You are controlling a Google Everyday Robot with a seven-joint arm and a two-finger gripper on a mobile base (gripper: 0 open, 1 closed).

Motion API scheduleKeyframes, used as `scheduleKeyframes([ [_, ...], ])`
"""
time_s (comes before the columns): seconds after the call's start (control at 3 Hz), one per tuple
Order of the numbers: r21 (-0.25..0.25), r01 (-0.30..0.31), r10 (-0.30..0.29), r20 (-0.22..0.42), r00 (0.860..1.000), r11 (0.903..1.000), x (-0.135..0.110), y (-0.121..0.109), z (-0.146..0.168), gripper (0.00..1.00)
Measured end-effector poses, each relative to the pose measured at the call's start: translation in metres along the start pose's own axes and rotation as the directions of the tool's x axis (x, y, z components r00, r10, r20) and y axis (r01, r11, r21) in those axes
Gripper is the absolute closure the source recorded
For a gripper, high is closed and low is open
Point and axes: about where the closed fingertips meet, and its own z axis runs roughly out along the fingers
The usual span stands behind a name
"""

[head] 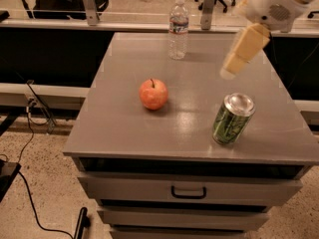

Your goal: Pick water bottle

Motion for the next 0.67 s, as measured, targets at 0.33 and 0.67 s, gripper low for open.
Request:
scheduleKeyframes([
  [0.33,0.045,-0.012,0.007,0.092,0.996,0.9989,-0.0353,-0.0416,0.0352,0.0],
  [0.67,0.044,-0.011,0.007,0.091,0.996,0.999,-0.0353,-0.0412,0.0352,0.0],
])
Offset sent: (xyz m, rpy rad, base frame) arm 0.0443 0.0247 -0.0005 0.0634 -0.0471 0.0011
